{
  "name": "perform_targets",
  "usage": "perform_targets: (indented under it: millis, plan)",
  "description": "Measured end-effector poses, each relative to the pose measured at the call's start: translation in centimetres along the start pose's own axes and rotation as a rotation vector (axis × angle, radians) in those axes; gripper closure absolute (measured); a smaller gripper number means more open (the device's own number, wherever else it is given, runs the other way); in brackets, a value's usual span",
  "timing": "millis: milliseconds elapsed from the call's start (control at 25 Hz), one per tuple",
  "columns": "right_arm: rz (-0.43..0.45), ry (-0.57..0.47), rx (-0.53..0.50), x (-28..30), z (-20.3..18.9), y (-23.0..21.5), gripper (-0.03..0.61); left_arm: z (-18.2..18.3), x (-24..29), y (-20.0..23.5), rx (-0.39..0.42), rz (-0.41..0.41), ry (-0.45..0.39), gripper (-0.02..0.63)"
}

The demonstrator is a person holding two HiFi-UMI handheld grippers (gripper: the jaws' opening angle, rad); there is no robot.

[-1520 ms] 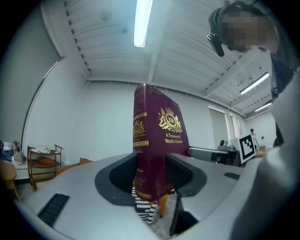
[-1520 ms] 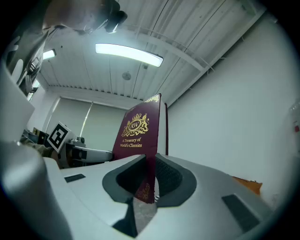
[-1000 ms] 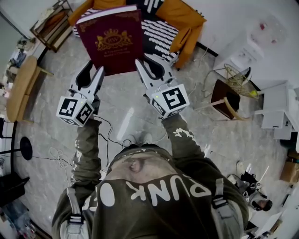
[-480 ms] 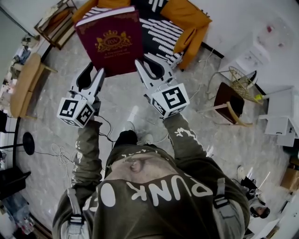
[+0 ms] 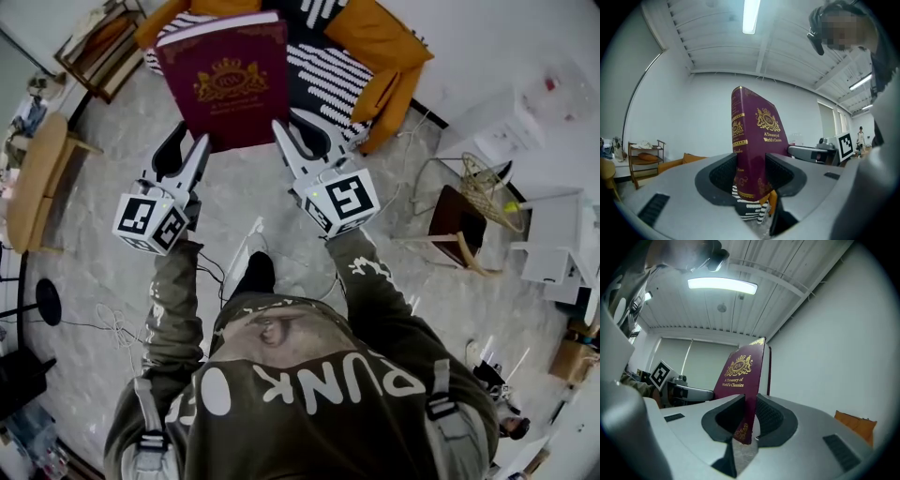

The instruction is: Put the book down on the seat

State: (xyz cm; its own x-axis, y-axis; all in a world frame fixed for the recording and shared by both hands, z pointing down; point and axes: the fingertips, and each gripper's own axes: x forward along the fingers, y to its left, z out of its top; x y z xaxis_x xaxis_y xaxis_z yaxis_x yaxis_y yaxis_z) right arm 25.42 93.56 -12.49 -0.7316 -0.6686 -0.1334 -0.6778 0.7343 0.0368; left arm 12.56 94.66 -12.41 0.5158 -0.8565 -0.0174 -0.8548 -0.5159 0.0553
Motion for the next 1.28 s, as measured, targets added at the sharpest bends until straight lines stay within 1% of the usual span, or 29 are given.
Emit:
perform_targets:
  millis: [160, 320, 520, 680, 960, 1280]
  plan:
    - [-0.023, 0.018, 0.006, 5.9, -0.5, -1.5, 0.494, 0.6, 2.9, 5.6, -0.012, -0.014, -0.006, 0.437]
    - [-0.04, 0.016, 0.0, 10.6, -0.9, -3.1, 0.494, 1.2, 5.6, 10.1, -0.018, -0.026, -0.01, 0.437]
    - [-0.047, 0.028, -0.002, 14.6, -1.7, -5.0, 0.494, 0.9, 8.2, 13.7, -0.028, -0.036, -0.004, 0.437]
    - [-0.042, 0.037, 0.0, 17.8, -2.8, -7.2, 0.495, 0.2, 10.9, 16.5, -0.038, -0.029, 0.005, 0.437]
    - [-0.017, 0.031, 0.022, 25.6, -5.7, -13.3, 0.494, -1.0, 18.2, 22.9, -0.035, 0.003, 0.026, 0.437]
    - [0.01, 0.017, 0.067, 34.8, -6.8, -22.8, 0.495, 0.2, 29.3, 30.0, -0.021, 0.041, 0.041, 0.437]
